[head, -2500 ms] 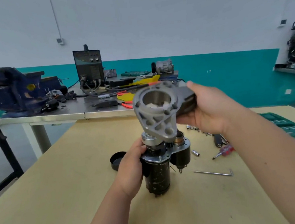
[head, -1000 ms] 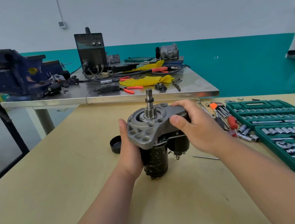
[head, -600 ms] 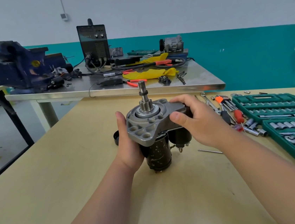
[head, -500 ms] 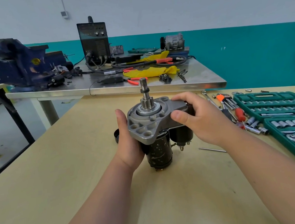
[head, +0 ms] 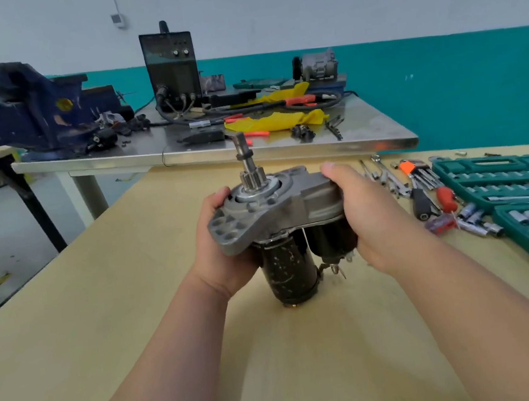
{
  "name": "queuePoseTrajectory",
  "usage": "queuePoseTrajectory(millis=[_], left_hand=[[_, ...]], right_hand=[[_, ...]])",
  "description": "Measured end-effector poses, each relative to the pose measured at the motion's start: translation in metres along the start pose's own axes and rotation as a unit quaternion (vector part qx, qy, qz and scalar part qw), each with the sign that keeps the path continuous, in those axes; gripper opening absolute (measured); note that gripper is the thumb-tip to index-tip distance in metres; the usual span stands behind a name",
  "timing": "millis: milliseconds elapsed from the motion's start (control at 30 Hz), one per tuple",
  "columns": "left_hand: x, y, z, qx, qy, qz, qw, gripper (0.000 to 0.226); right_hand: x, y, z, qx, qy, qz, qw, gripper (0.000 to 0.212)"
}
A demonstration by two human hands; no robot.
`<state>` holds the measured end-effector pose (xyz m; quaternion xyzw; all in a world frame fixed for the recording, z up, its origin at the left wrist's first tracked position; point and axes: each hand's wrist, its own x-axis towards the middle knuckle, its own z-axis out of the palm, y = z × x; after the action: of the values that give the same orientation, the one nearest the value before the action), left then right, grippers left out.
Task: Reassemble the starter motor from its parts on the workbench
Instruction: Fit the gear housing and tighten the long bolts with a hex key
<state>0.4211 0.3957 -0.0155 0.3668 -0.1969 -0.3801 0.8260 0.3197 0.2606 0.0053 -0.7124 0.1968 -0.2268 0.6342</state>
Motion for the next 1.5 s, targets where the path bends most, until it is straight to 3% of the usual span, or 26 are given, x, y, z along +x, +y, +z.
queuePoseTrajectory(millis=[233, 367, 433, 500, 567, 633, 733, 800, 967, 1100, 1500], left_hand=[[0.001, 0.000, -0.001, -0.017, -0.025, -0.014, 0.999, 0.049], [0.002, 0.001, 0.003, 0.007, -0.032, -0.033, 0.999, 0.043], [-0.001, 0.004, 0.006, 0.007, -0.026, -0.034, 0.999, 0.039], [-0.005, 0.010, 0.007, 0.110, -0.007, -0.029, 0.993, 0.033], [-0.010, 0.020, 0.002, 0.302, 0.020, -0.032, 0.953, 0.044], [-0.015, 0.036, 0.001, 0.401, 0.016, -0.086, 0.912, 0.058], [-0.022, 0.053, 0.009, 0.412, -0.029, -0.197, 0.889, 0.073], [-0.024, 0.059, 0.019, 0.414, -0.019, -0.219, 0.884, 0.074], [-0.028, 0.061, 0.033, 0.447, 0.022, -0.206, 0.870, 0.062], [-0.029, 0.051, 0.037, 0.437, 0.054, -0.170, 0.882, 0.049], [-0.022, 0.054, 0.034, 0.442, 0.015, -0.180, 0.879, 0.045]], right_hand=[[-0.005, -0.002, -0.006, -0.041, -0.005, 0.080, 0.996, 0.042], [-0.006, 0.006, -0.019, 0.008, -0.054, 0.141, 0.988, 0.072], [-0.007, 0.004, -0.022, 0.012, -0.073, 0.134, 0.988, 0.060], [-0.005, 0.004, -0.023, 0.032, -0.066, 0.126, 0.989, 0.040], [-0.003, 0.006, -0.025, 0.041, -0.056, 0.130, 0.989, 0.035], [-0.005, 0.005, -0.023, 0.048, -0.052, 0.130, 0.989, 0.034], [-0.006, 0.001, -0.019, 0.046, -0.039, 0.129, 0.990, 0.035], [-0.007, -0.003, -0.017, 0.046, -0.043, 0.132, 0.989, 0.035], [-0.013, -0.010, -0.019, 0.062, -0.050, 0.142, 0.987, 0.032], [-0.015, -0.009, -0.026, 0.077, -0.050, 0.144, 0.985, 0.031], [-0.025, 0.017, -0.024, 0.145, -0.087, 0.145, 0.975, 0.037]])
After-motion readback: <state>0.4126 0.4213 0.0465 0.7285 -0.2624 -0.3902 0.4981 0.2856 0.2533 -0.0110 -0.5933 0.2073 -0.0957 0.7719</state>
